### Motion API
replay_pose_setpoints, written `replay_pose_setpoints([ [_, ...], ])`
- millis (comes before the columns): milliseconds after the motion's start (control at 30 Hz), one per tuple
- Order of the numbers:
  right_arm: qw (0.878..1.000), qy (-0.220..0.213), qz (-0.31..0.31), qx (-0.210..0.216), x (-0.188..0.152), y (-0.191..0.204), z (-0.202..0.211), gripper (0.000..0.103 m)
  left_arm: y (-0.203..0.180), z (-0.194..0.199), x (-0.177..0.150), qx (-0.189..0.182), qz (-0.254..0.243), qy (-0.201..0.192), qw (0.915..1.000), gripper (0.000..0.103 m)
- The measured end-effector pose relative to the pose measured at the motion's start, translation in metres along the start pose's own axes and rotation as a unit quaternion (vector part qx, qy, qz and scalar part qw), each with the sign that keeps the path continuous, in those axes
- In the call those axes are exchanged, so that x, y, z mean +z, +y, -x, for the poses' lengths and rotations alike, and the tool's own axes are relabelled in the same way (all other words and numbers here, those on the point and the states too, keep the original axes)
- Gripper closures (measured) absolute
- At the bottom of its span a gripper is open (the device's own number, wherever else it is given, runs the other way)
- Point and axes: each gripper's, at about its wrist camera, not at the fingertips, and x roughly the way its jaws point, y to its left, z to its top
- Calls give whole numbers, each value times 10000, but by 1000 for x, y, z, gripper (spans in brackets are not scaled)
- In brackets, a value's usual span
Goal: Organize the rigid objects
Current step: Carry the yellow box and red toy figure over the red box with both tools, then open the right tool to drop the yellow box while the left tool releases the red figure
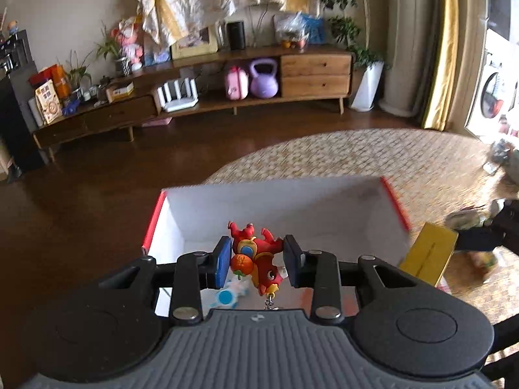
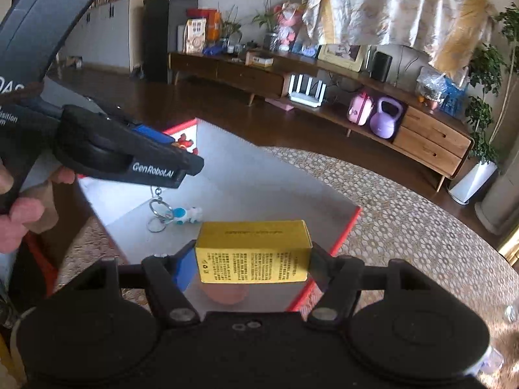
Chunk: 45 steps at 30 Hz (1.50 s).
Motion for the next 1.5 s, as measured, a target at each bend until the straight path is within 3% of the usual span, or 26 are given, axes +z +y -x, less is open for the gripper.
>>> replay_pose_setpoints([
  [333, 9973, 675, 141, 254, 3, 15, -63, 35, 13, -57, -9, -116, 4, 606, 9981, 70],
  [567, 9921, 1225, -7, 262, -3, 16, -84, 35, 11, -90, -8, -273, -54, 1160, 9929, 70],
  [933, 9900, 1384, 14, 278, -2, 14, -89, 33, 6, -115, -13, -389, -212, 1935, 9801, 69],
  [1167, 9913, 1281, -17, 300, -1, 13, -84, 33, 6, -112, -10, -378, -164, 1956, 9798, 67],
  [1333, 9934, 1089, -143, 347, 1, 9, -70, 33, 9, -94, -8, -441, -52, 1702, 9844, 51],
  [1500, 9950, 909, -131, 400, 0, 10, -46, 31, 5, -74, -6, -399, -155, 1445, 9886, 49],
])
